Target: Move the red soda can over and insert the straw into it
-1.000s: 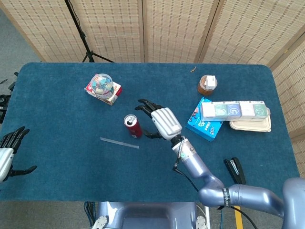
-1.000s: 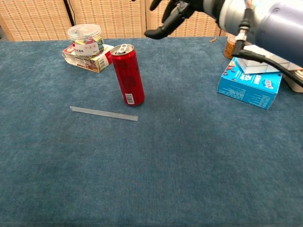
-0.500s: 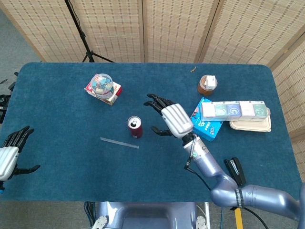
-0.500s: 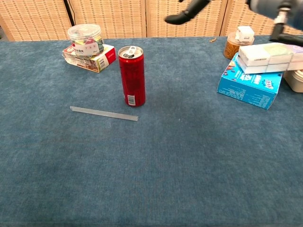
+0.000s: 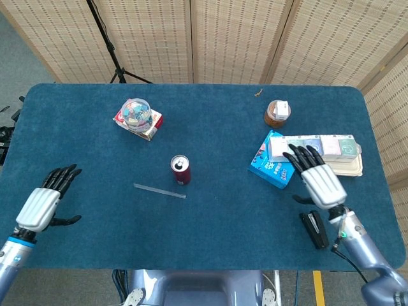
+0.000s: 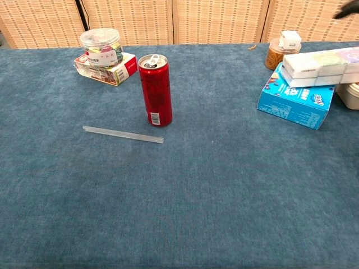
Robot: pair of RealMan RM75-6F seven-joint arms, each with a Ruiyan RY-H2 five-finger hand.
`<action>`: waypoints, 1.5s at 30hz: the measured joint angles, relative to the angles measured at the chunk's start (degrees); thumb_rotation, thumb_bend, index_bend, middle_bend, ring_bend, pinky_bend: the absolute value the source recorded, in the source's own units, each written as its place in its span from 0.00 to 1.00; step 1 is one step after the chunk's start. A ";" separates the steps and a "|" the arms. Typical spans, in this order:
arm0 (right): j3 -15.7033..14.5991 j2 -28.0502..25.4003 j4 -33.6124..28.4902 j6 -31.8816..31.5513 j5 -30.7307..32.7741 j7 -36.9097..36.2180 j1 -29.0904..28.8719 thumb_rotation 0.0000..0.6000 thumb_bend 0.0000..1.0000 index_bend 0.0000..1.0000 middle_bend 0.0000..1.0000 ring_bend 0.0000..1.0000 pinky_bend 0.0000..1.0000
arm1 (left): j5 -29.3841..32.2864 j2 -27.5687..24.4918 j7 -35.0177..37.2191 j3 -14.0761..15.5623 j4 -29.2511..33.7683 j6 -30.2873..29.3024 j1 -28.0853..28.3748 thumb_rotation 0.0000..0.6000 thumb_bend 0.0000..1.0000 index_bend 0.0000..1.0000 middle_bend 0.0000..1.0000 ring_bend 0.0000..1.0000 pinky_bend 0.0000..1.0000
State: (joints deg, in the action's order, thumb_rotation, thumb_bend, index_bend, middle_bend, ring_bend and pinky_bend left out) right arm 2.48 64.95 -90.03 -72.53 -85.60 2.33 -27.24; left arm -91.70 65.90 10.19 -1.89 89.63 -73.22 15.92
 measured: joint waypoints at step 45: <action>-3.86 2.92 13.11 -17.17 -8.56 -23.46 17.40 1.00 0.00 0.10 0.00 0.00 0.03 | 35.37 35.33 -35.30 -11.29 -2.52 12.13 17.73 1.00 0.30 0.38 0.00 0.00 0.00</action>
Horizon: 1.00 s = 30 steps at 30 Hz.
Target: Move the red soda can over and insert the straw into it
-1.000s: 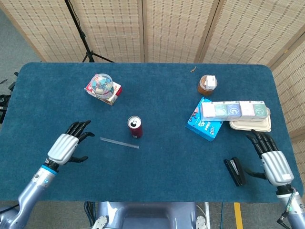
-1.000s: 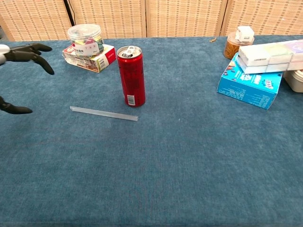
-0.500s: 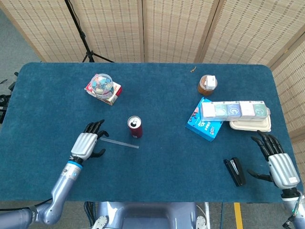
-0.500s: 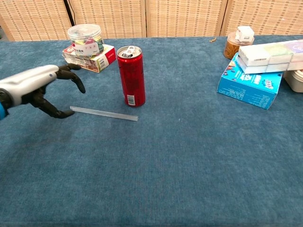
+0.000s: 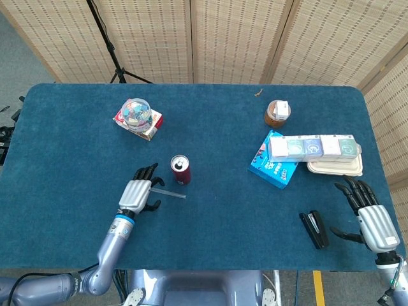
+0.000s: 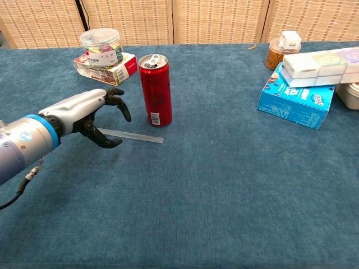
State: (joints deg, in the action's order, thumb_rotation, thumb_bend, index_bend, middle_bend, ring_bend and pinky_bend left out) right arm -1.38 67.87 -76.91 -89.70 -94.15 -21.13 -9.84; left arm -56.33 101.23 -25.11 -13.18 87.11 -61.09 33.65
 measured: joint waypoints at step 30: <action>1.17 -0.52 -0.47 -0.21 -0.70 -1.23 0.88 1.00 0.00 0.11 0.00 0.00 0.03 | 7.69 6.38 -5.41 -0.28 -3.63 -0.29 5.54 1.00 0.41 0.41 0.00 0.00 0.00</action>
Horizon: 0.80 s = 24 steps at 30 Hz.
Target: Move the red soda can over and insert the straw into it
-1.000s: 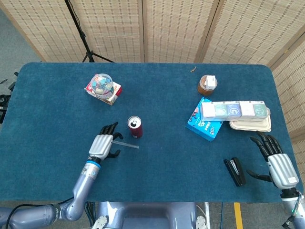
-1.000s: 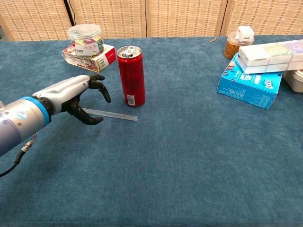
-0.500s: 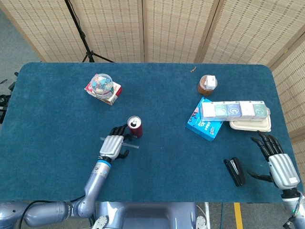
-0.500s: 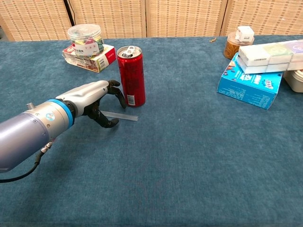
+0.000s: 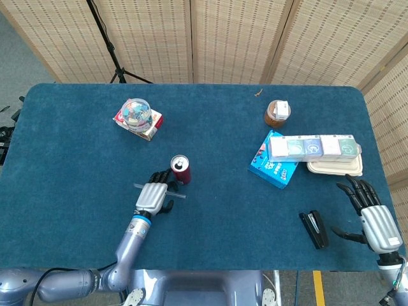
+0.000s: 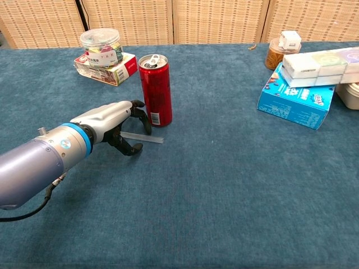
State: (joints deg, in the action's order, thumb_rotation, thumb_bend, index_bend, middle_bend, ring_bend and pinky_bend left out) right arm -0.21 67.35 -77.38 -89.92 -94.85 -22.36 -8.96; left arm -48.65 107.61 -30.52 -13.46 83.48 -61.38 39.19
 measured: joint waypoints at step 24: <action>0.43 -0.22 -0.13 0.26 -0.23 -0.62 0.22 1.00 0.00 0.12 0.00 0.00 0.03 | 1.45 1.59 -1.79 0.91 -2.16 -0.70 0.74 1.00 0.41 0.52 0.00 0.00 0.00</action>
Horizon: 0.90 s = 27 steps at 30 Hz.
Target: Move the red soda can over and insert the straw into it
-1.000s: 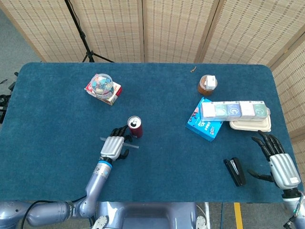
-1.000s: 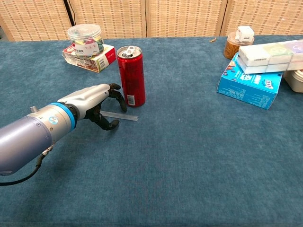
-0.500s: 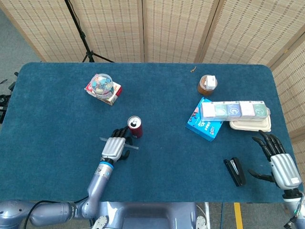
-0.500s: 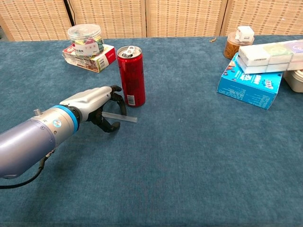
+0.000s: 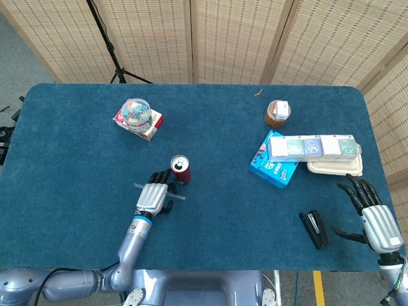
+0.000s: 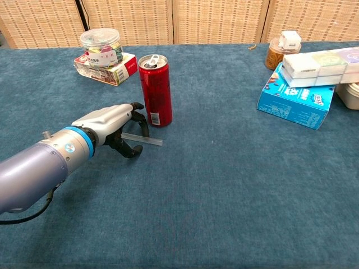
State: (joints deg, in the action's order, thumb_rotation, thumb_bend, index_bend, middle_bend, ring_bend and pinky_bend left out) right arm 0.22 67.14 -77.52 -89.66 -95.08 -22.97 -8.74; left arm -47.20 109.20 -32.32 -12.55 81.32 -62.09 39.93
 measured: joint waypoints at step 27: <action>0.16 -0.15 -0.20 0.35 -0.04 -0.15 0.13 1.00 0.00 0.13 0.00 0.00 0.03 | 0.47 -1.68 0.55 0.10 0.58 0.29 -0.28 1.00 0.42 0.56 0.00 0.00 0.00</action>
State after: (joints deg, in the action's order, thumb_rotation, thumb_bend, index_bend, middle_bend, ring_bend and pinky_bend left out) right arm 0.39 66.99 -77.71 -89.31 -95.11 -23.12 -8.61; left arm -46.72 107.52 -31.76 -12.45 81.90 -61.79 39.65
